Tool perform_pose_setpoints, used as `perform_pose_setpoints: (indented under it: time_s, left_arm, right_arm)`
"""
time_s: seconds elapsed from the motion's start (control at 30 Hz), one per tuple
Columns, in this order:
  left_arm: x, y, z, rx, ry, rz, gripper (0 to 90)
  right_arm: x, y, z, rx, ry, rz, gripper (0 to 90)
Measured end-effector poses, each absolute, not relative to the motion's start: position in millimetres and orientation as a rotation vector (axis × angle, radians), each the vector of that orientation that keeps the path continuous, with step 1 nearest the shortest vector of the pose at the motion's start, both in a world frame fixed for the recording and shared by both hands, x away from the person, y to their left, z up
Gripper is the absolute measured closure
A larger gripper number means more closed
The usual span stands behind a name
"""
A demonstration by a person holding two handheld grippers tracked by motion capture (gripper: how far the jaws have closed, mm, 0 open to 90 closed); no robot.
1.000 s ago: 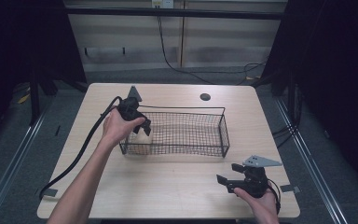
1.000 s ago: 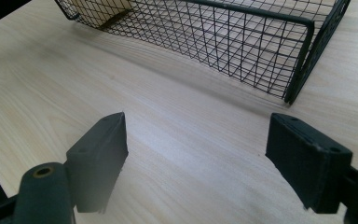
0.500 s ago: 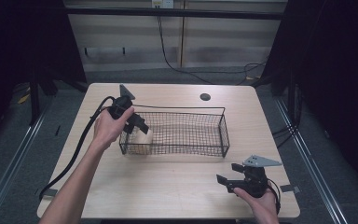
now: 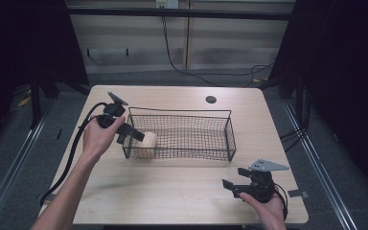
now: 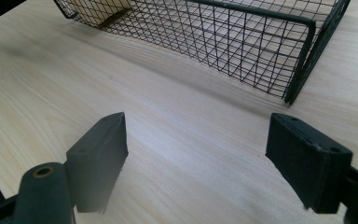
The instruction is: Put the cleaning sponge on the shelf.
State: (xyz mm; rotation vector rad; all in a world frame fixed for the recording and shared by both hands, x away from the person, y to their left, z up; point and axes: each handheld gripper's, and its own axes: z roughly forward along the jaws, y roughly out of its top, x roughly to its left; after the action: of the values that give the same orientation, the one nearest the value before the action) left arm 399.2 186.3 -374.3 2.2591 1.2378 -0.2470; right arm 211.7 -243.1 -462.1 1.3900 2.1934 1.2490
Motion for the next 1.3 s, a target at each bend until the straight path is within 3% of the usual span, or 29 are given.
perform_pose_setpoints:
  time_s: [0.4,0.53,1.0,1.3]
  left_arm:
    - [376.5,208.2,-372.7,2.209,1.127,-0.171,23.7]
    - [369.1,214.7,-374.5,2.165,1.084,-0.16,18.6]
    - [331.9,250.3,-373.7,2.12,1.07,-0.071,20.3]
    - [302.8,267.4,-396.3,2.058,1.082,-0.038,20.3]
  right_arm:
    - [211.5,-242.5,-462.0,1.397,2.192,1.247,20.4]
    - [211.4,-243.0,-461.9,1.394,2.188,1.249,20.4]
    - [211.2,-243.3,-462.0,1.407,2.183,1.248,20.4]
    - [211.3,-244.2,-462.3,1.405,2.179,1.249,20.4]
